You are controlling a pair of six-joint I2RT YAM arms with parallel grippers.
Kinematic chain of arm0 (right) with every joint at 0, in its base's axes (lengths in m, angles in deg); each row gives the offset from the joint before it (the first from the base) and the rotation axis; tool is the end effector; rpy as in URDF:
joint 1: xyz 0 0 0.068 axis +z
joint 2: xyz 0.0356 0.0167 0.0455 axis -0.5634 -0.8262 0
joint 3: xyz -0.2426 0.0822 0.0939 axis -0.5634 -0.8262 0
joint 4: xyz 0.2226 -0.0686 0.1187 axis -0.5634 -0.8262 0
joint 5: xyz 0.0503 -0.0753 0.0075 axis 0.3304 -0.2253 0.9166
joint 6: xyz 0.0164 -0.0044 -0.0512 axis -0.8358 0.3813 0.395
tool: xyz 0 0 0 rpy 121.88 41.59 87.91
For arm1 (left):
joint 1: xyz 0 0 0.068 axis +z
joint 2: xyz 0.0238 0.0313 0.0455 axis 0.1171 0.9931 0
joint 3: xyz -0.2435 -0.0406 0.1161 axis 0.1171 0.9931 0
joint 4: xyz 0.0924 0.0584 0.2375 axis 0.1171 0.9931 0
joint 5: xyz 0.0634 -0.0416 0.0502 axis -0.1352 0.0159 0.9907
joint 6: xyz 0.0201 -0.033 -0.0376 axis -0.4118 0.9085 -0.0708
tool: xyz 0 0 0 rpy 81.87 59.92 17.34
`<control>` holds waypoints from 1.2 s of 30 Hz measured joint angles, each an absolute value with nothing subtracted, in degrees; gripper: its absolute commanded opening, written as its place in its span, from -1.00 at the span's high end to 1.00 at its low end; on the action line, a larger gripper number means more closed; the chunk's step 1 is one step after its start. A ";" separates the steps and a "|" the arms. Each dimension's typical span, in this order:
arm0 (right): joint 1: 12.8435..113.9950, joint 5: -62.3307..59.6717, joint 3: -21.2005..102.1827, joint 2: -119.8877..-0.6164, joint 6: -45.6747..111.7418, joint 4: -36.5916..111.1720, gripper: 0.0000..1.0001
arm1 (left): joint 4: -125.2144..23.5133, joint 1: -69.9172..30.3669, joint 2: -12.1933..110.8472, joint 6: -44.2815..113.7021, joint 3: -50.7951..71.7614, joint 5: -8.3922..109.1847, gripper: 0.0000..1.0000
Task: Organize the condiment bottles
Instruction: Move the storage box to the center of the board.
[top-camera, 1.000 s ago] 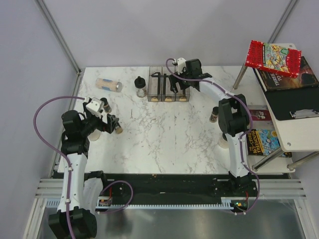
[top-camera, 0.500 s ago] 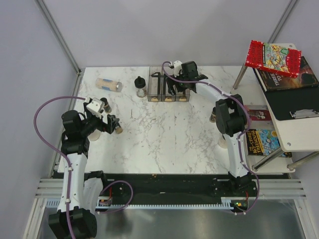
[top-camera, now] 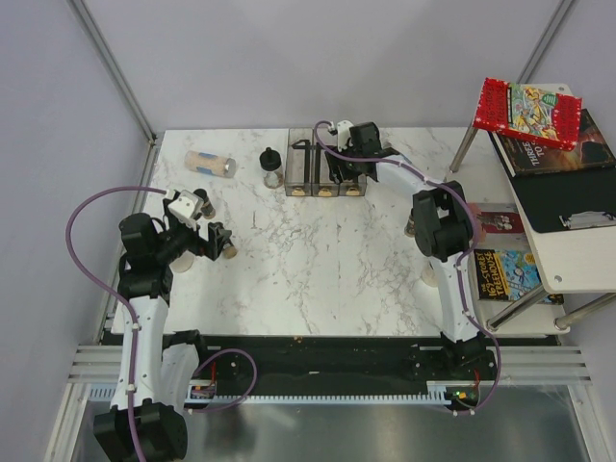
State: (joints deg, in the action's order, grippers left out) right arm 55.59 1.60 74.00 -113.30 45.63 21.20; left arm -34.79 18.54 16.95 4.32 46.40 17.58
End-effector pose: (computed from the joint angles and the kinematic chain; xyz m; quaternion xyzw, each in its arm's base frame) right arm 0.4939 0.1996 0.1814 -0.2494 0.8744 0.1383 0.3926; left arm 0.1729 0.0122 0.2886 0.2460 0.7569 -0.1378 0.5896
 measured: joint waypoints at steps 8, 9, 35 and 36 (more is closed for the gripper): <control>56.42 1.40 72.95 -112.77 46.66 21.68 0.07 | -34.35 18.54 16.97 4.06 46.40 17.53 -0.99; 56.55 1.38 72.21 -112.27 46.98 22.03 0.07 | -34.33 18.54 16.95 4.04 46.40 17.56 -0.99; 57.41 6.32 50.59 -94.81 59.25 14.01 0.35 | -34.27 18.54 16.01 3.93 46.40 16.03 -0.99; 57.45 6.69 49.94 -94.17 59.81 13.18 0.35 | -34.27 18.54 15.96 3.93 46.40 16.03 -0.99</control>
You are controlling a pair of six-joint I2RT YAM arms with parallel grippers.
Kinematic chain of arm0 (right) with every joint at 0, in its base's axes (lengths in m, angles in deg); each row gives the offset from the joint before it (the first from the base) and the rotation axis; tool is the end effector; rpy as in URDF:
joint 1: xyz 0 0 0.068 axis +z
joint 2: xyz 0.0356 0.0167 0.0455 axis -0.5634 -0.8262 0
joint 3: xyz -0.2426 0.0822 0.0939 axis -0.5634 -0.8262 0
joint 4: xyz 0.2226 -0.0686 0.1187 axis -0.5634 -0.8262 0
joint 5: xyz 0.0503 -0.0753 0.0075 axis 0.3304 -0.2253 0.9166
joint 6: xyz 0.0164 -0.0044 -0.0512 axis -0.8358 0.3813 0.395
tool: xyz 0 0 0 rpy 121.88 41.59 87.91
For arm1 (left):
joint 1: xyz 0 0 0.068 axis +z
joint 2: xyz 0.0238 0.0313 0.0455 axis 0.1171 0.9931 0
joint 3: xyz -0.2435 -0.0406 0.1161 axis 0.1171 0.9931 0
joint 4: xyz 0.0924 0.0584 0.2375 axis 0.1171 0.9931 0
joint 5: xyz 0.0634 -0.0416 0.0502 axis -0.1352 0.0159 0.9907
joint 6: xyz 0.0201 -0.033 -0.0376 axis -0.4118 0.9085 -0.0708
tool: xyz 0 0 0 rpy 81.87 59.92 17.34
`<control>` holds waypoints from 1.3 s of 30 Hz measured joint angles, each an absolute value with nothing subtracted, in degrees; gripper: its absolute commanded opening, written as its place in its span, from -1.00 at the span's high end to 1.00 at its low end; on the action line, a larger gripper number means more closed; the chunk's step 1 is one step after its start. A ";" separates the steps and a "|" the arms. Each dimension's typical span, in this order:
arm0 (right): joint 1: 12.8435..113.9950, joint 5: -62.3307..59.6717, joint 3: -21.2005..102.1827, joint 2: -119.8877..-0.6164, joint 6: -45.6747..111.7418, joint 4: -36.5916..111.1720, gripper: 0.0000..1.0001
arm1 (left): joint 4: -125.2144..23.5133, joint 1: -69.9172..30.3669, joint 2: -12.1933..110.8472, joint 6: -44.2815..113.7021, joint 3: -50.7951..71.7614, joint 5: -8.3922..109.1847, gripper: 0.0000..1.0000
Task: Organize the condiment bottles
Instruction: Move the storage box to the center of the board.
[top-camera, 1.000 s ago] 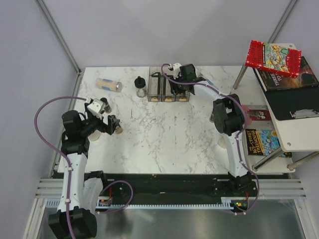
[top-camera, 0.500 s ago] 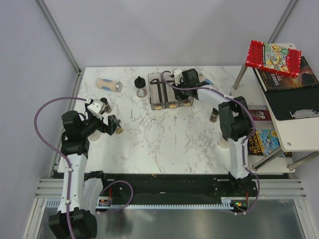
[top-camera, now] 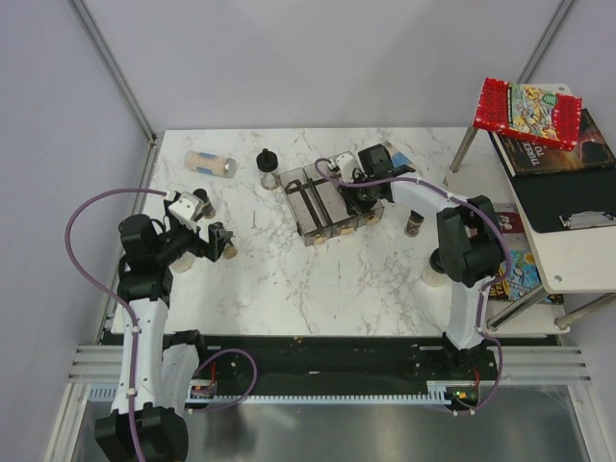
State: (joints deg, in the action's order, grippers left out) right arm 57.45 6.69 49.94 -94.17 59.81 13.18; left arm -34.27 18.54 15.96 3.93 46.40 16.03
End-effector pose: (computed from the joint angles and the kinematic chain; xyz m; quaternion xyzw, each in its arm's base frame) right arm 0.3975 0.1805 0.1943 -0.3854 0.8626 0.1381 0.2973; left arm 0.1692 0.0107 0.2906 0.2566 0.7494 -0.1449 0.5930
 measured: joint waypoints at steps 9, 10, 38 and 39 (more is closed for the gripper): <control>58.50 9.44 43.40 -88.23 64.84 7.23 0.37 | -34.22 18.54 15.42 3.91 46.40 15.85 -0.99; 58.59 9.64 43.03 -87.83 65.50 6.62 0.38 | -34.22 18.54 15.35 3.91 46.40 15.81 -0.99; 68.79 -1.62 46.44 -85.95 93.56 -13.47 0.26 | -34.16 18.54 14.69 3.38 46.51 14.54 -0.99; 69.45 -2.64 46.44 -85.95 94.24 -13.60 0.27 | -34.16 18.54 14.69 3.34 46.51 14.54 -0.99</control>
State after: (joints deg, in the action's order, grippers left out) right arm 69.45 -2.64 46.44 -85.95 94.24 -13.60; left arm -34.16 18.54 14.69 3.34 46.51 14.54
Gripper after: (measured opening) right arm 0.370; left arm 0.993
